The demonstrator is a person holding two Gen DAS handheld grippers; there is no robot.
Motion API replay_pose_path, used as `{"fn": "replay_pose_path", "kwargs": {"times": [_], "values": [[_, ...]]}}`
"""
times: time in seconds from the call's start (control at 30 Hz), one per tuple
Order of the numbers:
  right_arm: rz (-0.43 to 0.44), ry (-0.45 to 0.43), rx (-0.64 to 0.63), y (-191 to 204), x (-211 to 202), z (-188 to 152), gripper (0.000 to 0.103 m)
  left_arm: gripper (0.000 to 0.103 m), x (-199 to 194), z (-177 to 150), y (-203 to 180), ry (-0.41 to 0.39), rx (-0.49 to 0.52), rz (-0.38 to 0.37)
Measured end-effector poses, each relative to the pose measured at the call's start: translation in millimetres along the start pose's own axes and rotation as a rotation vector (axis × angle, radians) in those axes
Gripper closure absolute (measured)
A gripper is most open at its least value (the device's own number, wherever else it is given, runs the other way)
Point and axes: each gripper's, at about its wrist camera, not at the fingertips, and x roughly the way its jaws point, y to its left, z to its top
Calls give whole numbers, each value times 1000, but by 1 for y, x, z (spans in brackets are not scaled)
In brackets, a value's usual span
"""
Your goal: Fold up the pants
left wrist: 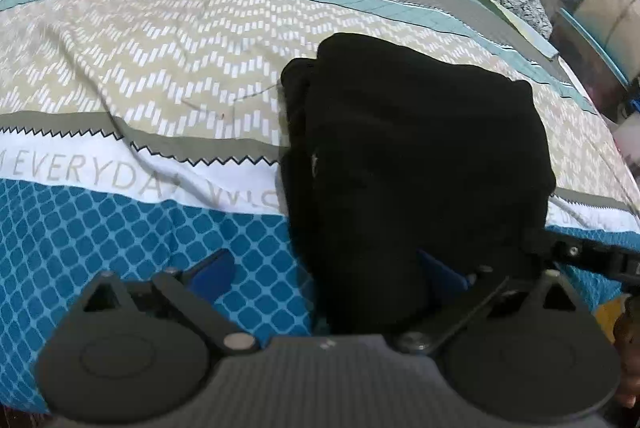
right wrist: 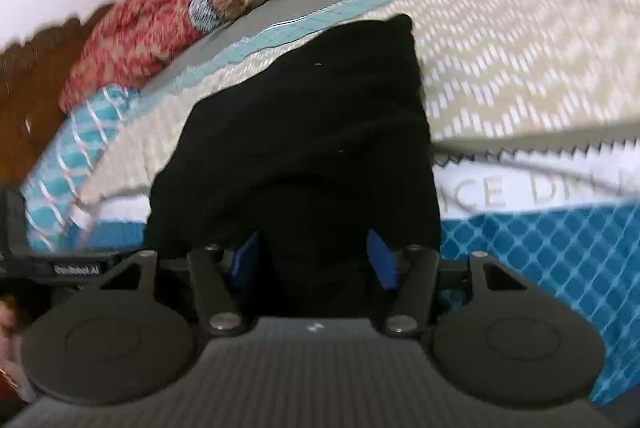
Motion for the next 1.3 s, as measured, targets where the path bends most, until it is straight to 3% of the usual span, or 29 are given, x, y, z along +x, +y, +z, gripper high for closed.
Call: {"fn": "replay_pose_path", "kwargs": {"times": [0.43,0.73,1.07,1.3], "values": [[-36,-53,21,7,-26,-10,41,0,-9,4,-28,-17,52,154],[-70,-116,64,-2,-43,-12,39,0,-9,6,-30,-8,48,182],[-58,-55,194,-38,-36,-18,33,0,-8,7,-32,-1,51,202],[74,-86,371,-74,-41,-26,26,0,-7,7,-34,0,52,210]]}}
